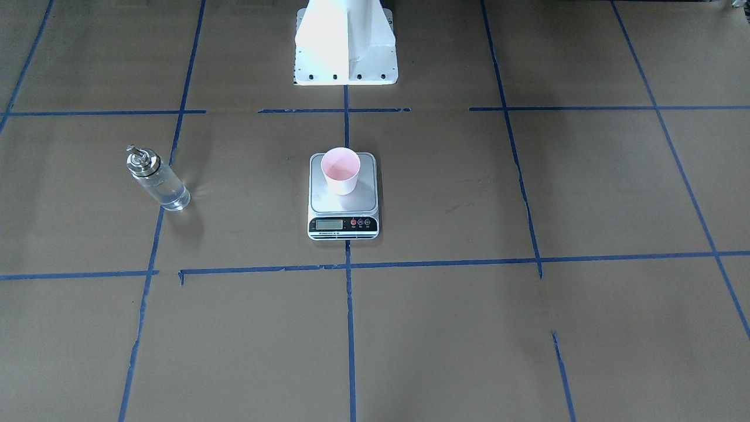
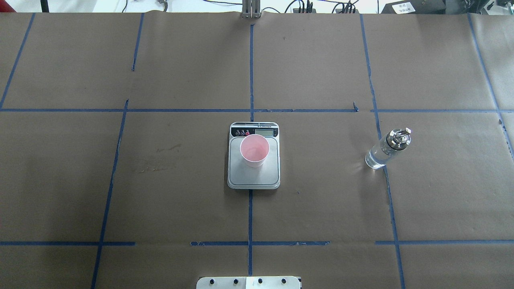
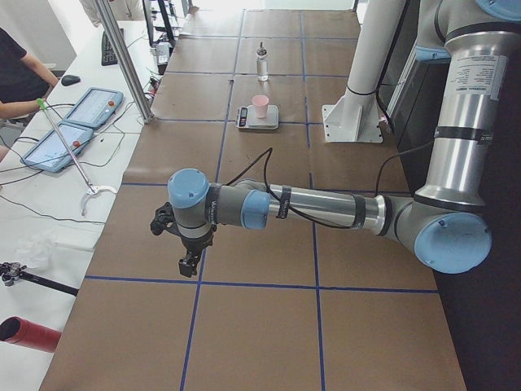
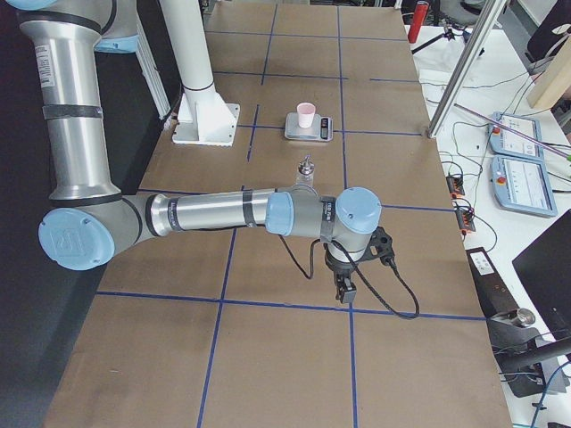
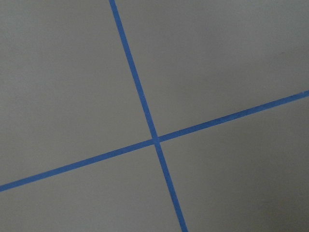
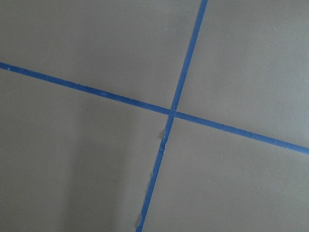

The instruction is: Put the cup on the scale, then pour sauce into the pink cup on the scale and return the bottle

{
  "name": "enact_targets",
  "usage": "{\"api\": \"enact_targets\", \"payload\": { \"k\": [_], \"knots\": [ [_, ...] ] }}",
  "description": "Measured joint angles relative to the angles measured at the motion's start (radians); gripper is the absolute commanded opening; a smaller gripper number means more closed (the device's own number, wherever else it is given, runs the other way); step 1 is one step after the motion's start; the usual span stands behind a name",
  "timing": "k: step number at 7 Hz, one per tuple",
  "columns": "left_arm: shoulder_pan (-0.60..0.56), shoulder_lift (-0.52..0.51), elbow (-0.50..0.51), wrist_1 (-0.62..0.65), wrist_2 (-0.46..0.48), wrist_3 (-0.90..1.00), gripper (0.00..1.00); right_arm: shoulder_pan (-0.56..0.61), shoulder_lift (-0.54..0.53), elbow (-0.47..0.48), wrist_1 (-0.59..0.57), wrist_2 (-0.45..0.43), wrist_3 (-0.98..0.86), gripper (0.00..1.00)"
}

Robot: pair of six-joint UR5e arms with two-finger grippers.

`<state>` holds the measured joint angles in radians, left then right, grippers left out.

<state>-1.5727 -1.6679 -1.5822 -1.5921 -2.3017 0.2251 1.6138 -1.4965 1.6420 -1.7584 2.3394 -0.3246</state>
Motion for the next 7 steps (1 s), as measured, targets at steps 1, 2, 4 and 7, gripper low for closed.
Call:
{"api": "enact_targets", "payload": {
  "k": [1, 2, 4, 7],
  "knots": [
    [-0.001, 0.005, -0.006, 0.018, 0.007, -0.003, 1.00, -0.002, -0.015, 0.007, -0.001, 0.001, 0.000, 1.00],
    [-0.001, 0.003, -0.024, 0.055, 0.008, -0.019, 1.00, -0.002, -0.030, 0.009, -0.001, -0.001, -0.001, 1.00],
    [-0.001, 0.002, -0.057, 0.098, 0.011, -0.119, 1.00, -0.003, -0.047, 0.015, 0.000, -0.001, -0.001, 1.00],
    [0.001, 0.005, -0.065, 0.105, 0.010, -0.155, 1.00, -0.003, -0.074, 0.037, 0.000, 0.003, -0.002, 1.00]
  ]
}}
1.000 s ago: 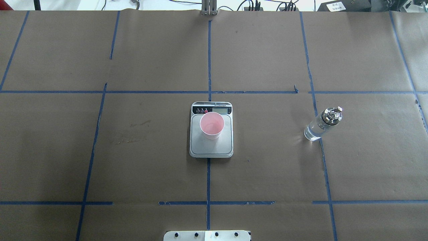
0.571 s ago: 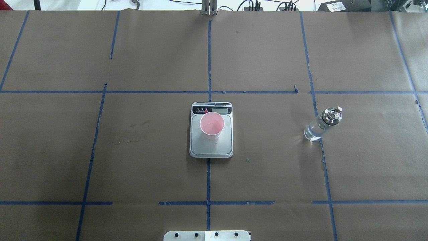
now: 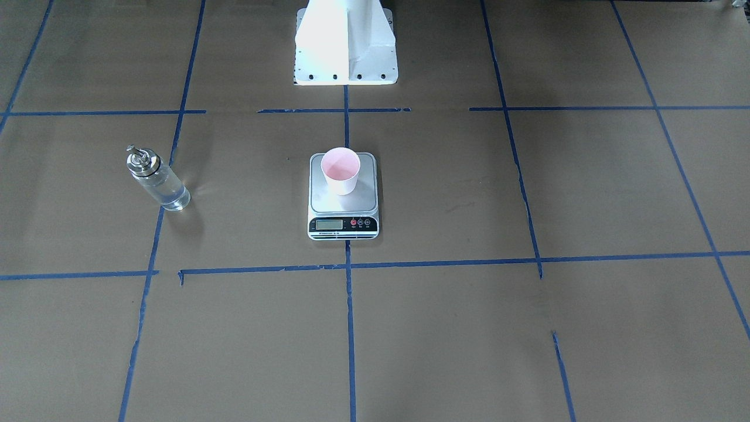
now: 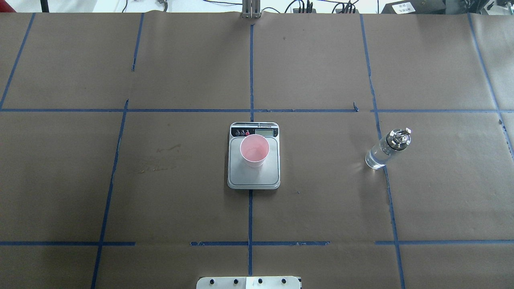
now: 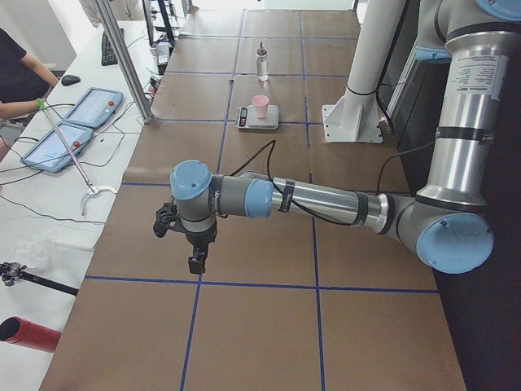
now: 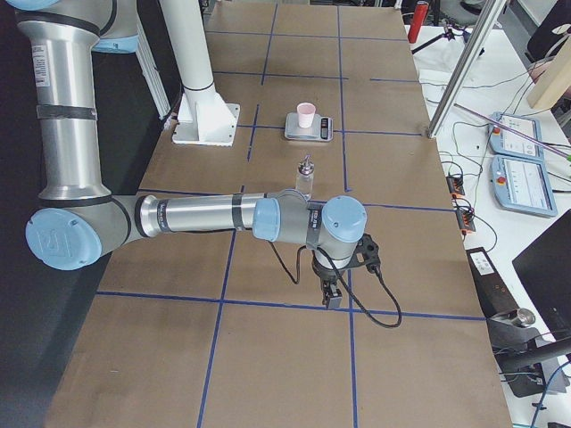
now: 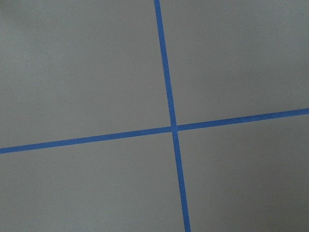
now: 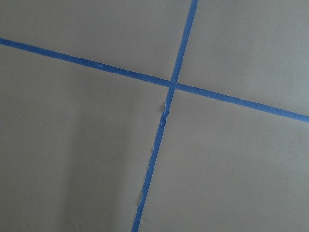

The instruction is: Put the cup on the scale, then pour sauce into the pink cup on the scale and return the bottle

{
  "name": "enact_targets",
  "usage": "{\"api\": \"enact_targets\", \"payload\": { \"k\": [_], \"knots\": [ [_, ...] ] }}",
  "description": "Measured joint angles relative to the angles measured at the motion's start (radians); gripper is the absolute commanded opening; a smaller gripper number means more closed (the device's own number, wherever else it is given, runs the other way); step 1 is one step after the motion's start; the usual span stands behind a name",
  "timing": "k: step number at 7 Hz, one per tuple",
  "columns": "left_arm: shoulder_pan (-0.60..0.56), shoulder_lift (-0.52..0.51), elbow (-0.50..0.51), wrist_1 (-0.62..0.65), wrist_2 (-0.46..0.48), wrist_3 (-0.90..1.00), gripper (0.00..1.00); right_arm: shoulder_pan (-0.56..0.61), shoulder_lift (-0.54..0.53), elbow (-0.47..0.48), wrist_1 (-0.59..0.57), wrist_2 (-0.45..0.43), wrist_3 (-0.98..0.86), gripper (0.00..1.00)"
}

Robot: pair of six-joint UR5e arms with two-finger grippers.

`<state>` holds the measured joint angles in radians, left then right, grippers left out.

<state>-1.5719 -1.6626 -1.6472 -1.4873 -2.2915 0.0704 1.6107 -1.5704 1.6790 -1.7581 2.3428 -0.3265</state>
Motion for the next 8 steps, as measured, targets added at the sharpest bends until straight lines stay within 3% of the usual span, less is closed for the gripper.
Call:
{"api": "enact_targets", "payload": {
  "k": [8],
  "knots": [
    [0.001, -0.009, -0.010, 0.002, -0.007, -0.003, 1.00, 0.000, -0.007, 0.035, -0.001, 0.004, 0.001, 1.00]
  ]
}}
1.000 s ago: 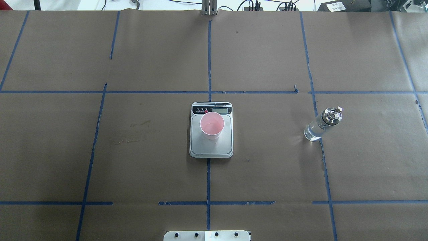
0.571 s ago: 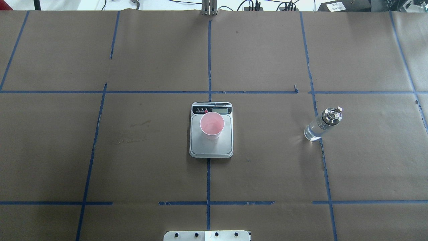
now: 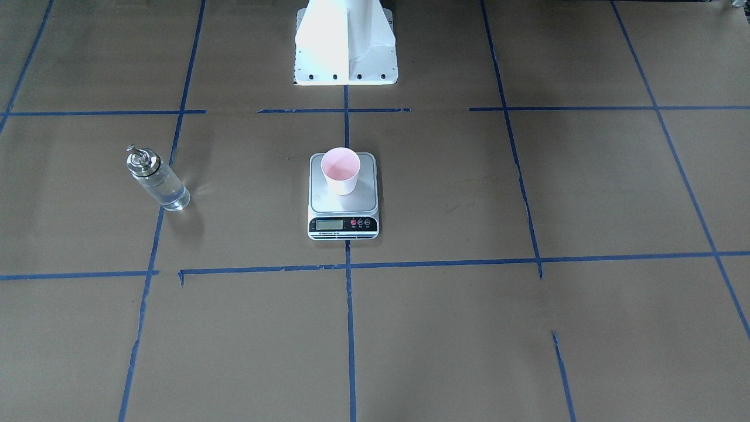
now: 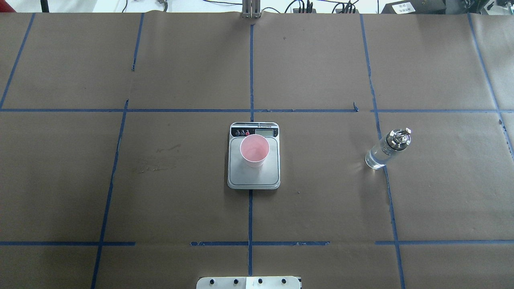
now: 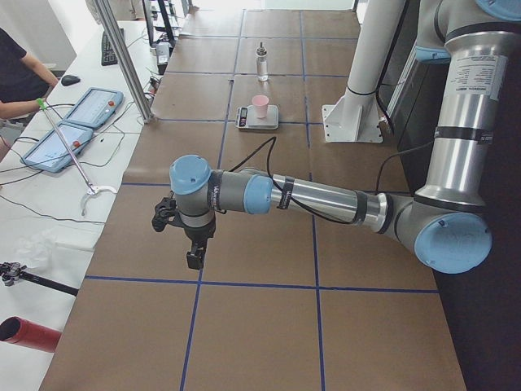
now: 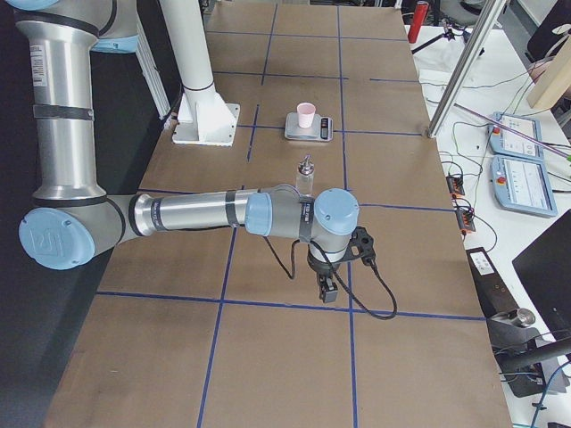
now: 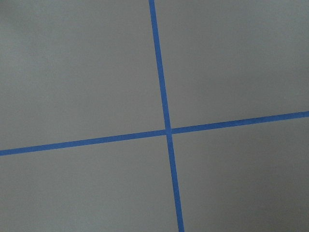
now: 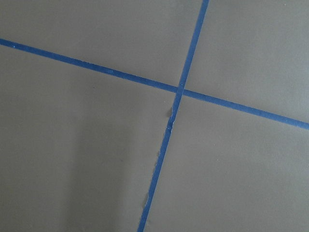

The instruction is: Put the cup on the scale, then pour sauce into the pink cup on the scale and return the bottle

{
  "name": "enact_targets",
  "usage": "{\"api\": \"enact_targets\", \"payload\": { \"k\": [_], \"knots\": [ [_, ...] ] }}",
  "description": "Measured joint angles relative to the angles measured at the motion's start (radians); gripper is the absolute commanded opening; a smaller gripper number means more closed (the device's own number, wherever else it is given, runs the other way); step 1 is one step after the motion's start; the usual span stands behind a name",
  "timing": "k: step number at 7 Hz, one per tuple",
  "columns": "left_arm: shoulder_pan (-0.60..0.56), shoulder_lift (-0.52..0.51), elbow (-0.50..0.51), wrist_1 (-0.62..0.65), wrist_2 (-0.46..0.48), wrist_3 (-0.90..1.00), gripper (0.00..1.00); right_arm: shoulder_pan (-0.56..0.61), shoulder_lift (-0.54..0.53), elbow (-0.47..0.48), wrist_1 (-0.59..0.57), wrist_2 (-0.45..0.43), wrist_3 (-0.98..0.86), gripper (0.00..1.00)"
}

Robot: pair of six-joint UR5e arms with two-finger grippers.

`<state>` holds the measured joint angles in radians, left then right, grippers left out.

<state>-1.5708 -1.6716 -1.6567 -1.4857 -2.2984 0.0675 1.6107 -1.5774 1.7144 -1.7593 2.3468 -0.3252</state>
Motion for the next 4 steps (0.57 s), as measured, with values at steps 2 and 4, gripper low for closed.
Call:
{"api": "enact_targets", "payload": {
  "k": [2, 4],
  "knots": [
    [0.000, 0.002, -0.004, -0.002, -0.003, -0.002, 1.00, 0.000, 0.000, -0.004, 0.000, -0.002, 0.000, 1.00],
    [0.000, 0.007, -0.009, -0.005, -0.004, -0.005, 1.00, 0.000, 0.000, -0.007, -0.001, -0.004, 0.000, 1.00]
  ]
}}
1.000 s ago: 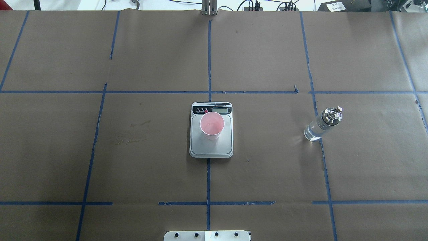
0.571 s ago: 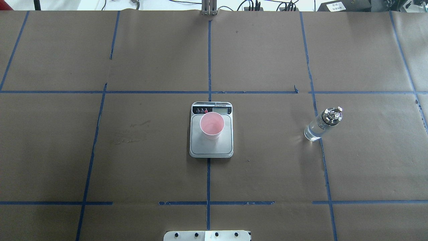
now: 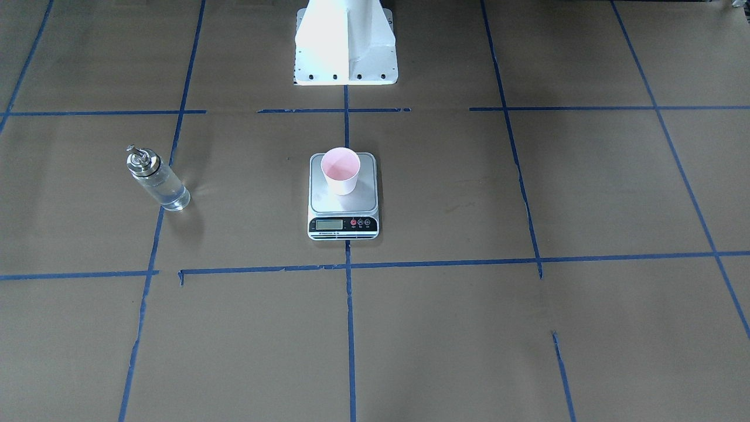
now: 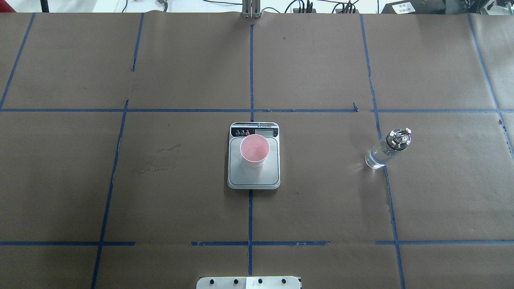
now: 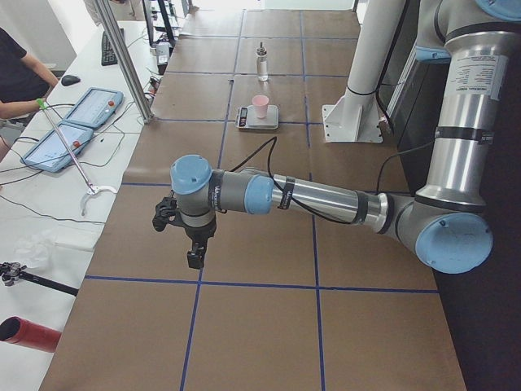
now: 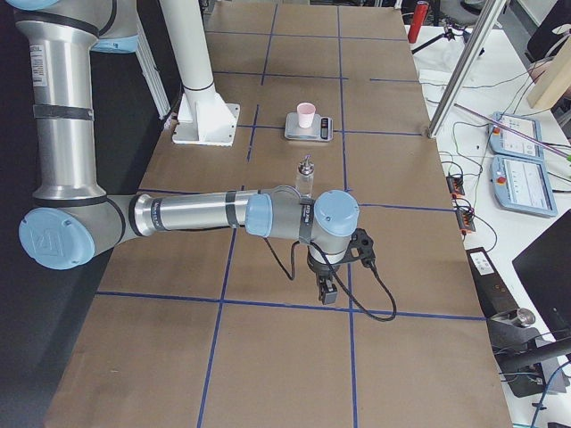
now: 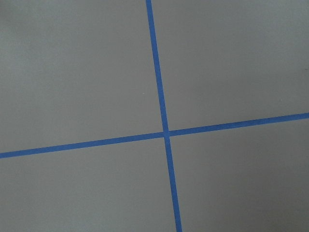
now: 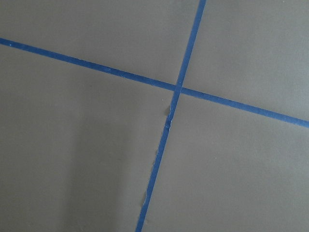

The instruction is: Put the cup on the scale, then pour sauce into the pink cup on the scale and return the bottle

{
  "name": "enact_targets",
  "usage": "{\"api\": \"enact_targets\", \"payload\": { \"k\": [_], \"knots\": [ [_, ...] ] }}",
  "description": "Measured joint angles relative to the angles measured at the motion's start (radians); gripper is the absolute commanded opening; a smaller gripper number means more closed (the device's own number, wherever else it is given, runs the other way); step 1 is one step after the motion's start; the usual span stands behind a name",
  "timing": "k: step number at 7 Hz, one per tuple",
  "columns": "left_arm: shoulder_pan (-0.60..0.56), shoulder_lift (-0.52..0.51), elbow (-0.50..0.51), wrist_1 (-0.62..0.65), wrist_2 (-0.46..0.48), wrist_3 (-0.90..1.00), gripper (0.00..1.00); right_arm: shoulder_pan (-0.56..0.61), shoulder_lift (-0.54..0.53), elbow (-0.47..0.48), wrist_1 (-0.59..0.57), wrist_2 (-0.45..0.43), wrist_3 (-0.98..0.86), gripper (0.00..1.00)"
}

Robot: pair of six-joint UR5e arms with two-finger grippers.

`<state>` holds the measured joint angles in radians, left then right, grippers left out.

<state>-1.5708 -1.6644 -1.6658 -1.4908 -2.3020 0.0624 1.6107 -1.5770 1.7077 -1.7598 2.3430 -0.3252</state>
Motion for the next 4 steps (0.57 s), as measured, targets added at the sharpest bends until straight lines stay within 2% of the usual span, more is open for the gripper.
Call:
{"api": "enact_targets", "payload": {
  "k": [2, 4],
  "knots": [
    [0.000, 0.002, -0.004, 0.003, -0.001, -0.005, 1.00, 0.000, 0.000, -0.007, -0.005, 0.013, 0.028, 1.00],
    [0.000, 0.003, 0.004, 0.011, -0.045, -0.028, 1.00, 0.000, 0.000, -0.006, -0.008, 0.026, 0.132, 1.00]
  ]
}}
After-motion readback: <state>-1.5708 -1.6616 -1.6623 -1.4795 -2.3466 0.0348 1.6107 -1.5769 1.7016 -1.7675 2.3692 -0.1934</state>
